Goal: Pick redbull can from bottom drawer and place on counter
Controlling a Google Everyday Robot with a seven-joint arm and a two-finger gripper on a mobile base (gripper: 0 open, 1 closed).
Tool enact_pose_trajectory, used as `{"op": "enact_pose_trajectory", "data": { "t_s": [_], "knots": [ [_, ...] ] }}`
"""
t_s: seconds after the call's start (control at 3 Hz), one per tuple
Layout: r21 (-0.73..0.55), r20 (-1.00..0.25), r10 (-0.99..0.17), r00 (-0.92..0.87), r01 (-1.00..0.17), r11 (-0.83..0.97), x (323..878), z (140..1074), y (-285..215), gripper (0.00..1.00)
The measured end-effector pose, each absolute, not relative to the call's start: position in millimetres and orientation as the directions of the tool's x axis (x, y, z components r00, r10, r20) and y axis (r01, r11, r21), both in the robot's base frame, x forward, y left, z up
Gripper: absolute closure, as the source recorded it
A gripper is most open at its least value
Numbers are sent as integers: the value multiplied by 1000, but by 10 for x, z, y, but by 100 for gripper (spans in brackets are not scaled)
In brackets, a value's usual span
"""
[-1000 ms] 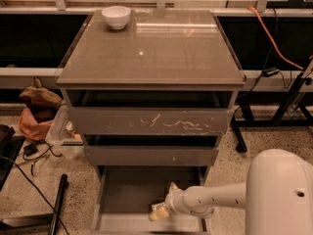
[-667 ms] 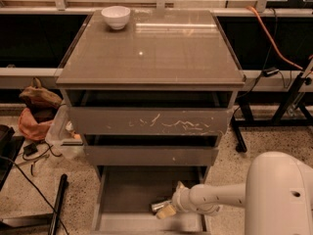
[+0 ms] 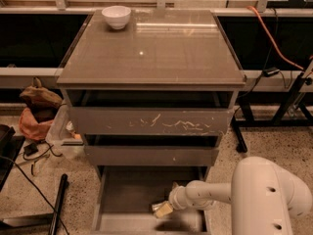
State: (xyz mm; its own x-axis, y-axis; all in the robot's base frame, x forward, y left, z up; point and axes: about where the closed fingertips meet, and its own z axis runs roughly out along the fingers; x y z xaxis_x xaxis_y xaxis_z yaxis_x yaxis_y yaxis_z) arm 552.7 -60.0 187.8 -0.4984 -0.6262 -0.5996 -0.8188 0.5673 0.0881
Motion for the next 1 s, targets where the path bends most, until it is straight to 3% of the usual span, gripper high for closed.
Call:
{"op": "enact_pose_trajectory", "data": {
  "t_s": [1.0],
  "knots": [
    [141, -572, -682, -456, -873, 466, 5448, 1532, -256, 0]
  ]
}}
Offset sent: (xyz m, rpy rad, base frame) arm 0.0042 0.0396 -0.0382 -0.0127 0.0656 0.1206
